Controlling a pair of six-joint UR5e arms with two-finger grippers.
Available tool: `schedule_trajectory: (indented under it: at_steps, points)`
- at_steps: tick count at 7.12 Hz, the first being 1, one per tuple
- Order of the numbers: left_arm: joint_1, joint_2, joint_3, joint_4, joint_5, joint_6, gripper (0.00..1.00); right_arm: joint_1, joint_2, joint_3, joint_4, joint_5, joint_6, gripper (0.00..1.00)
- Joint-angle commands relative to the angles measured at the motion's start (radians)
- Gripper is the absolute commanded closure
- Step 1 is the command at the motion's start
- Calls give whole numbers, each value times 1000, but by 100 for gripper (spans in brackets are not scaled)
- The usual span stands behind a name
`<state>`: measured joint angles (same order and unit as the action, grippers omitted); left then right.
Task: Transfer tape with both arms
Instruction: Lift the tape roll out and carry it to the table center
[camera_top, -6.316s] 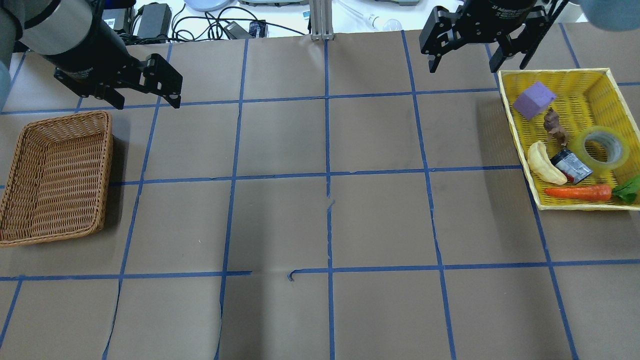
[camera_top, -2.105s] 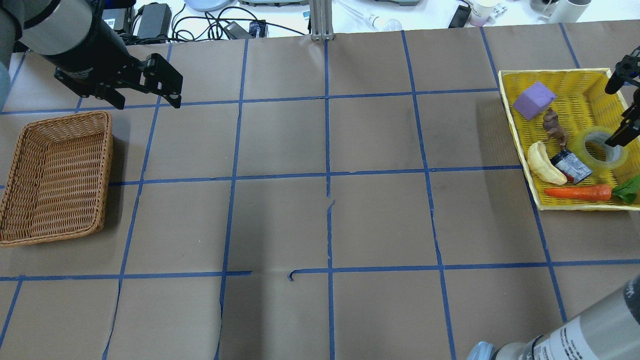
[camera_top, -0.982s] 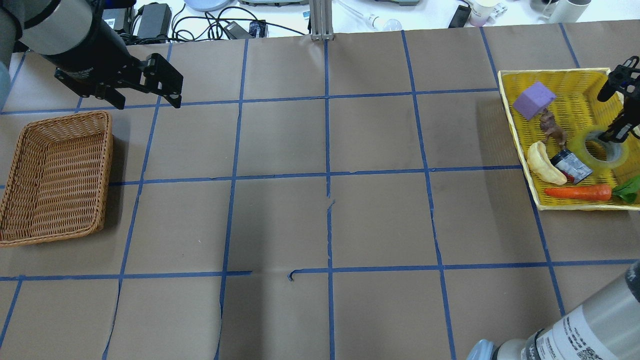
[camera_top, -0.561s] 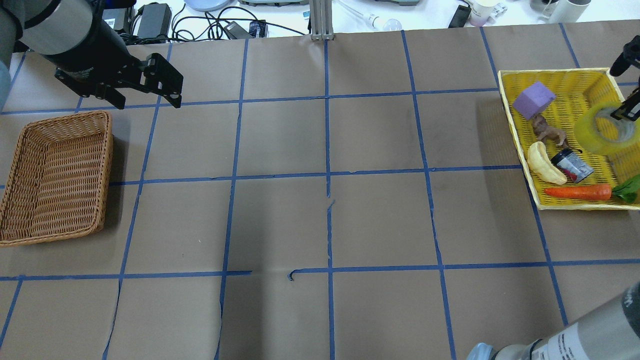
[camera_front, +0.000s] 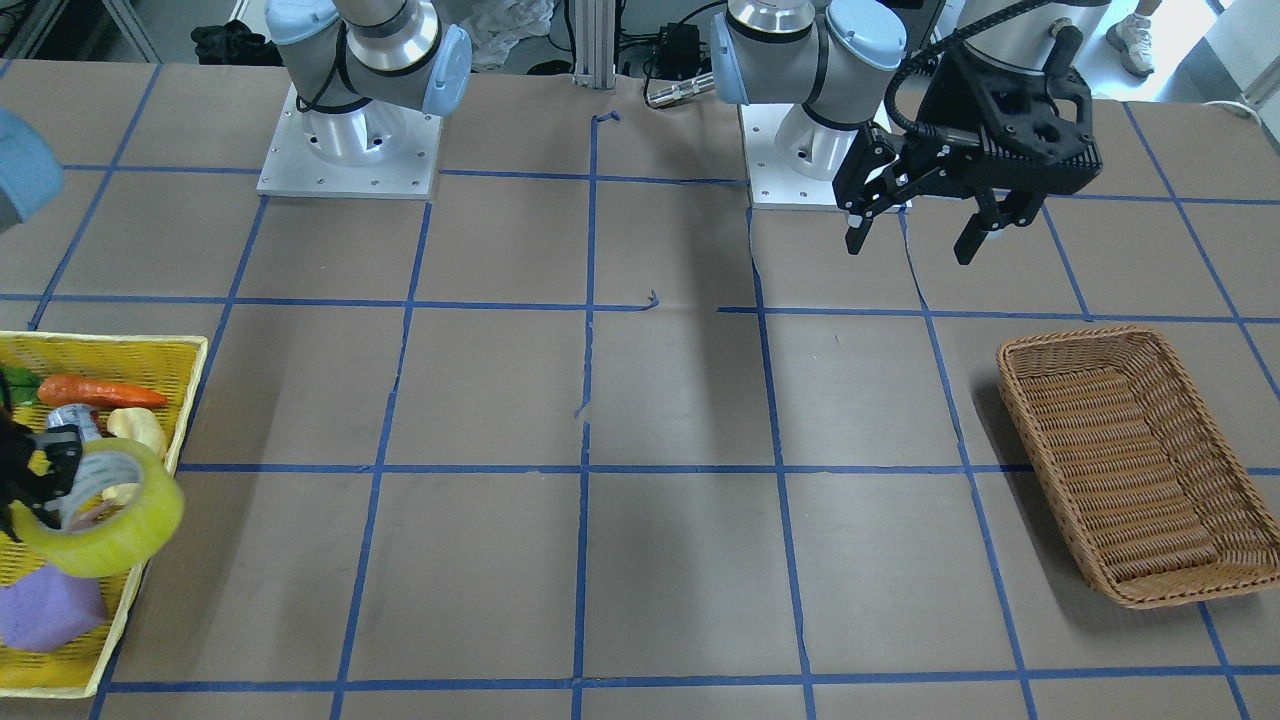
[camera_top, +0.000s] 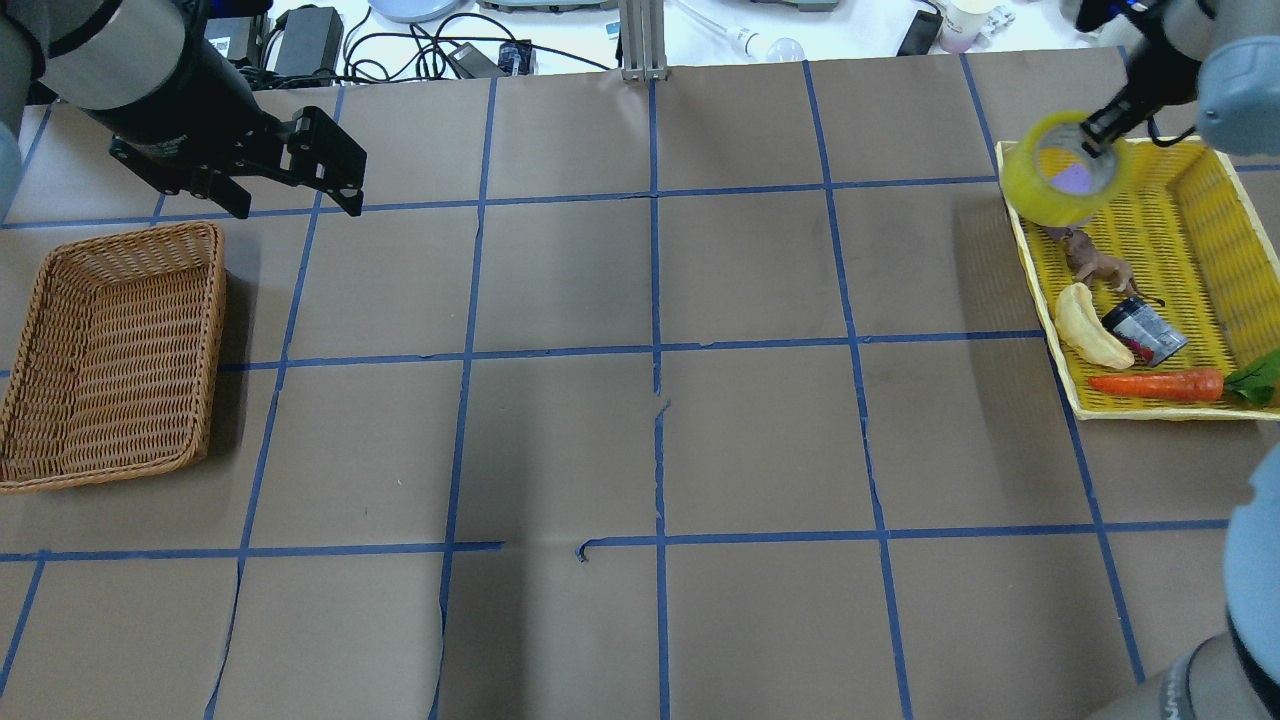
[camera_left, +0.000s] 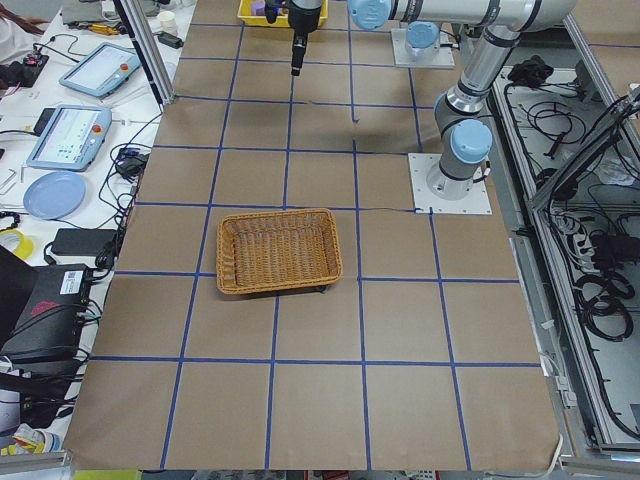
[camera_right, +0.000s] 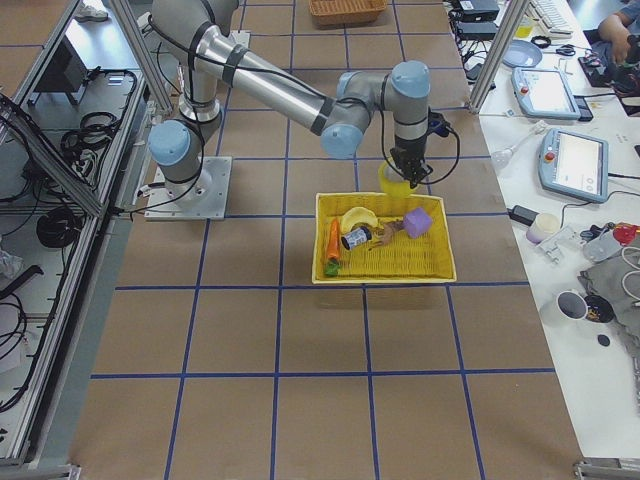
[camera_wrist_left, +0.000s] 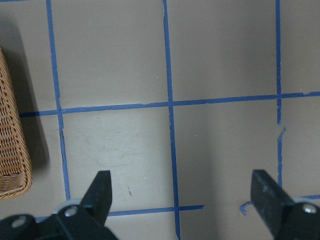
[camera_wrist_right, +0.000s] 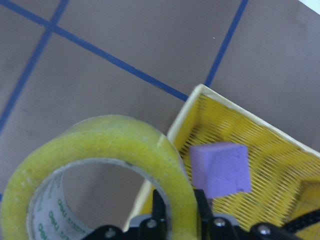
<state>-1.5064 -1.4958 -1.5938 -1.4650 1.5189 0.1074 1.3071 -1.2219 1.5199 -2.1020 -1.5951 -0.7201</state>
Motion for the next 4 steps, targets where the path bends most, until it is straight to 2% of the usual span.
schedule_trajectory:
  at_steps: [1,4]
  points:
    - [0,0,0,0,1,0,0,226,33,-17,37,1,457,100]
    - [2,0,0,-3,-3,2,0,467,97,20,39,15,814,100]
